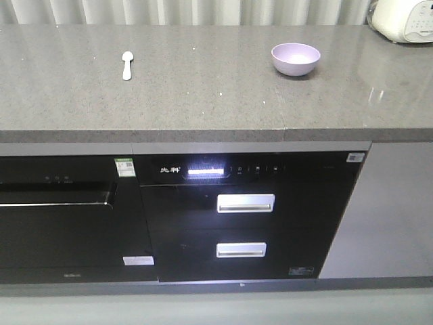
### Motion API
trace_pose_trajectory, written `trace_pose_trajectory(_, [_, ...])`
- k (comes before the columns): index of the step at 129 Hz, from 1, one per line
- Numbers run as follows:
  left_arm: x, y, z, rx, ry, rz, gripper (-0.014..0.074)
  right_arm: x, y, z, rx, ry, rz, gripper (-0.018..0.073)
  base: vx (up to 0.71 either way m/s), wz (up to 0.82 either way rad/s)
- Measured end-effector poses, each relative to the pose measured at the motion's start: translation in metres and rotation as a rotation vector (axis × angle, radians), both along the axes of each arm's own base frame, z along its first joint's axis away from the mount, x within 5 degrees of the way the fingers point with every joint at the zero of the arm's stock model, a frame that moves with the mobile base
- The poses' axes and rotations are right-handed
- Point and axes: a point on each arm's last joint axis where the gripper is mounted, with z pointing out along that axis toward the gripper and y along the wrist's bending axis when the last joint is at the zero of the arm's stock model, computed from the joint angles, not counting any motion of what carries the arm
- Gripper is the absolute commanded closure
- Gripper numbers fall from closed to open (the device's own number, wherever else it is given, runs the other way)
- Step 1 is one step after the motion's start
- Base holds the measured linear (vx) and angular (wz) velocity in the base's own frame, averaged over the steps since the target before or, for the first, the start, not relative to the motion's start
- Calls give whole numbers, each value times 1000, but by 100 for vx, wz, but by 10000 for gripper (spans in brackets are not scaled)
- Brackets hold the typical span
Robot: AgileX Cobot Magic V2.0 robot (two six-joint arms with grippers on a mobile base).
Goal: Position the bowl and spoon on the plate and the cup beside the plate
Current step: 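Drive the base toward the counter holding the spoon and bowl, then approach the counter and position the base near the spoon and bowl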
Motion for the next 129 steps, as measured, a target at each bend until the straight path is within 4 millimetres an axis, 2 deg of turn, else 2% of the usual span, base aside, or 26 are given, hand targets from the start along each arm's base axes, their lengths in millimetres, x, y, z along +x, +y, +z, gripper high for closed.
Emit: trace_pose_trajectory(129, [0, 0, 0, 0, 0, 0, 603, 0, 0, 0, 0, 0, 0, 561, 26, 0])
